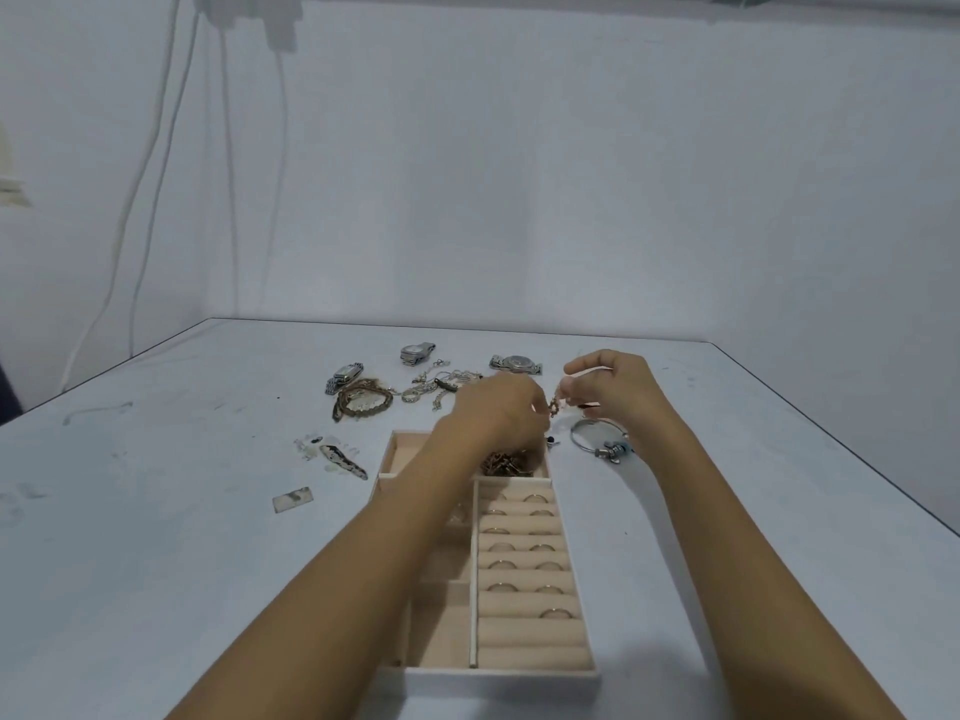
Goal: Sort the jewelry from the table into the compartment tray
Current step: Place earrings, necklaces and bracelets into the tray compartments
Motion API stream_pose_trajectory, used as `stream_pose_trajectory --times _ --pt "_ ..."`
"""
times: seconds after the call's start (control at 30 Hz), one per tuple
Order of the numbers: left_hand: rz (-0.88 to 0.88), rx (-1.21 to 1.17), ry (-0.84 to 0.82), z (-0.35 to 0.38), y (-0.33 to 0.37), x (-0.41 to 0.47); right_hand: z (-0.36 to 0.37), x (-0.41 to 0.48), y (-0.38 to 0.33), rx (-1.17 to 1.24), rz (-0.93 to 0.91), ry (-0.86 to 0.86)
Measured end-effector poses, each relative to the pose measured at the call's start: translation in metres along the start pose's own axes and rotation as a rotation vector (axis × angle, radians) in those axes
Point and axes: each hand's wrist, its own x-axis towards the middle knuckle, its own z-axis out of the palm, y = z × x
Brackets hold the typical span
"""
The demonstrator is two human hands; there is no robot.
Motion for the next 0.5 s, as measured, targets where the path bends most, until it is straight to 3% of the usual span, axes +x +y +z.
stream_pose_trajectory --times 0.1,0.5 --pt "-0.048 0.037 -0.06 0.01 0.009 0.004 0.0 0.001 0.001 -0.045 -0.027 0.043" --pt "-0.158 -0.036 0.102 0.027 0.013 0.003 0.0 0.0 -0.003 0.003 -0.089 0.061"
